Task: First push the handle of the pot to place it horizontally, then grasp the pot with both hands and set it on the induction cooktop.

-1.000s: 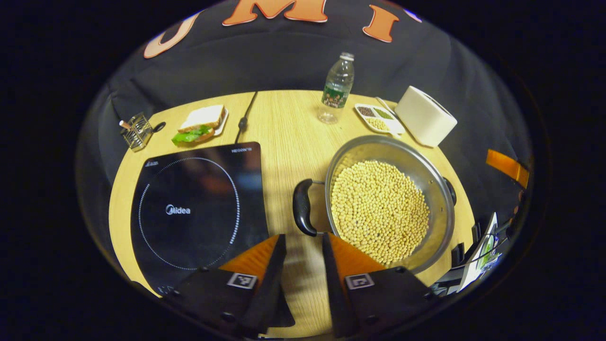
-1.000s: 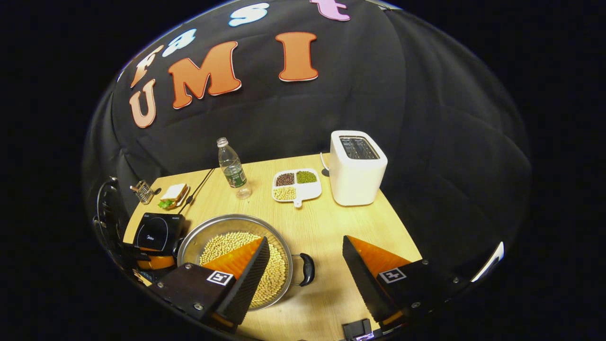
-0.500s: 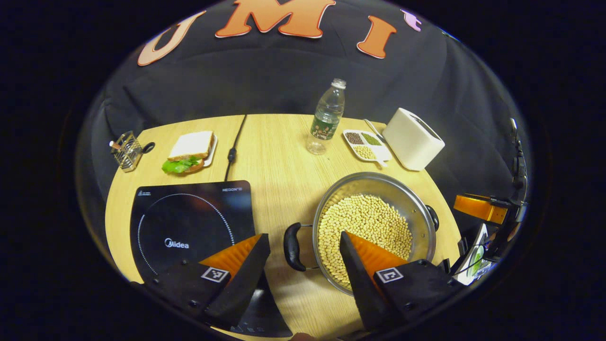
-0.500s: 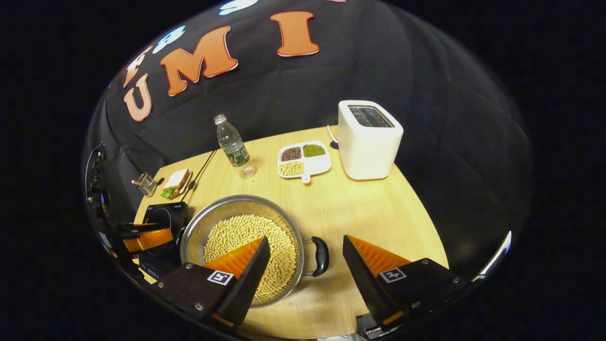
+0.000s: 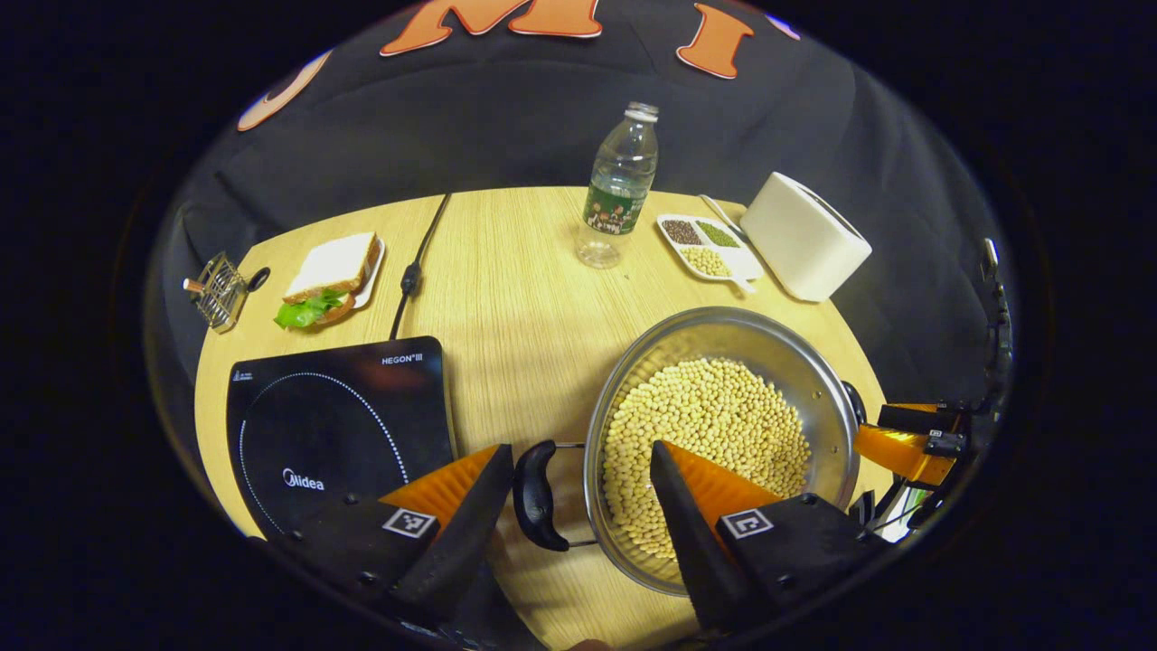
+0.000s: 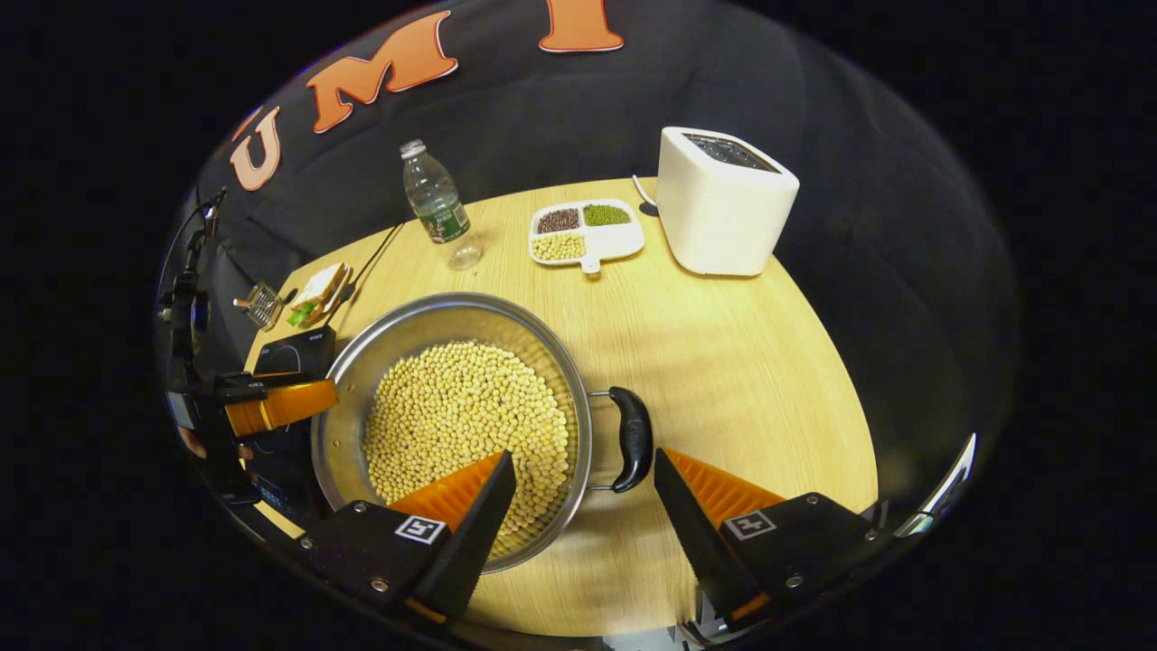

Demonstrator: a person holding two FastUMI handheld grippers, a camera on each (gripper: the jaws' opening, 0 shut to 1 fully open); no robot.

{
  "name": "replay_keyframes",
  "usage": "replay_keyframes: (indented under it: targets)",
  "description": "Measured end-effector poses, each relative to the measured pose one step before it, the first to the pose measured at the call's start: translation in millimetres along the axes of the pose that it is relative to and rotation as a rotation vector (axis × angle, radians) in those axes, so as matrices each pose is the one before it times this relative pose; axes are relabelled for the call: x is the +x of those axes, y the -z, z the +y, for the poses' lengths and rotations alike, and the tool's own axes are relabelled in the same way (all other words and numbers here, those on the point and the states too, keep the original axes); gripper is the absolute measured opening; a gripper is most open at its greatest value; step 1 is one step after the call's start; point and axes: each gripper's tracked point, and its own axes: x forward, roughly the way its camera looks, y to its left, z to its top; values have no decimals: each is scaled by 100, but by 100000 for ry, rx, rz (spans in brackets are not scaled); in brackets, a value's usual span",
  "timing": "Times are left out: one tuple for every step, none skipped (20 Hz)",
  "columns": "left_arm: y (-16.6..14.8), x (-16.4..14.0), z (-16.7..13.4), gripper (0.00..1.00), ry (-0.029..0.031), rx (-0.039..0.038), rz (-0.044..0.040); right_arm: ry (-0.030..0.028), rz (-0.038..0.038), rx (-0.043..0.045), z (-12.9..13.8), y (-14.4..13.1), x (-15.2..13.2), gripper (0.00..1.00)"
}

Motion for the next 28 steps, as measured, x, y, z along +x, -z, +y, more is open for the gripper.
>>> replay_keyframes:
  targets:
    - [517, 324, -38, 99, 108, -1884, 1381, 704, 841, -267, -58, 178, 293, 96]
    - [63, 284, -62, 99, 452, -2049, -470, 398, 509, -94, 65, 188, 340, 96]
    - [-222, 370, 7, 99, 776, -2093, -875, 722, 604, -24, -16, -11, 349, 96]
    - [212, 209, 33, 99, 344, -1494, 366, 1428, 479, -435, -205, 124, 306, 96]
    - [280, 286, 5, 98, 40, -603, 1160, 1145, 143, -762, -178, -137, 366, 96]
    - [501, 192, -4, 98, -480, -17, 1426, 909, 460, -426, -77, -10, 350, 96]
    - [2, 156, 35, 98, -458, 370, -281, 878, 396, -200, -101, -69, 380, 96]
    - [20, 243, -7, 97, -501, 429, -588, 640, 752, 137, -70, 102, 258, 95]
    - [28, 213, 197, 95, -1090, 728, -226, 882, 334, -177, -111, -80, 281, 94]
    - [123, 246, 293, 95, -1515, 615, -548, 961, -109, -265, -132, -95, 351, 91]
    - [29, 180, 189, 94, -957, 11, -393, 995, 52, -216, -95, -108, 320, 90]
    - [163, 230, 307, 87, -1028, -89, -407, 1191, 99, -132, -164, -39, 284, 88]
    - [200, 337, 215, 84, -558, -856, 118, 1247, 299, 6, -95, 36, 265, 86]
    - [285, 153, 324, 77, -1076, -928, 388, 1293, -186, -43, -140, 48, 330, 83]
    - [120, -53, 144, 79, -189, -1370, 96, 1474, -343, -162, -243, -70, 267, 81]
    - [128, 351, -66, 75, 603, -1372, 18, 262, -209, 317, -46, 102, 136, 77]
    - [-65, 141, -116, 70, 329, -757, -617, 243, 5, 989, 8, -46, 339, 75]
    - [101, 42, 152, 69, -248, 347, -780, -73, -214, 992, 46, -15, -3, 71]
    - [-155, 0, 31, 70, -738, 1056, -1157, 8, 22, 445, 90, -15, -28, 71]
    - [-32, 11, -21, 69, -674, 1311, -1073, -20, 323, 262, -60, 93, -104, 69]
    - [-216, 76, 127, 68, -490, 1473, -1243, 11, 278, 284, 62, -8, 1, 68]
    - [-32, 92, -76, 69, -386, 515, -402, -133, 569, 858, 35, 80, 81, 65]
    - [-131, -191, 27, 68, -695, 194, -306, 77, 515, 1278, 34, -58, -144, 65]
    - [12, -3, 40, 67, -900, 979, -110, -98, 1521, 1077, -52, 233, -120, 61]
    - [-353, -201, 58, 67, -921, 1189, -924, -319, 1574, 561, 95, 246, 36, 60]
    - [-283, -213, 50, 65, -1124, 1731, -853, -816, 1222, 1367, 192, 231, -45, 58]
    - [-440, -319, 106, 66, -750, 1505, -1128, -463, -259, 765, 297, -53, -143, 57]
    - [-518, -347, 133, 66, -260, 655, -1179, -211, -1541, 263, 2, -190, -495, 55]
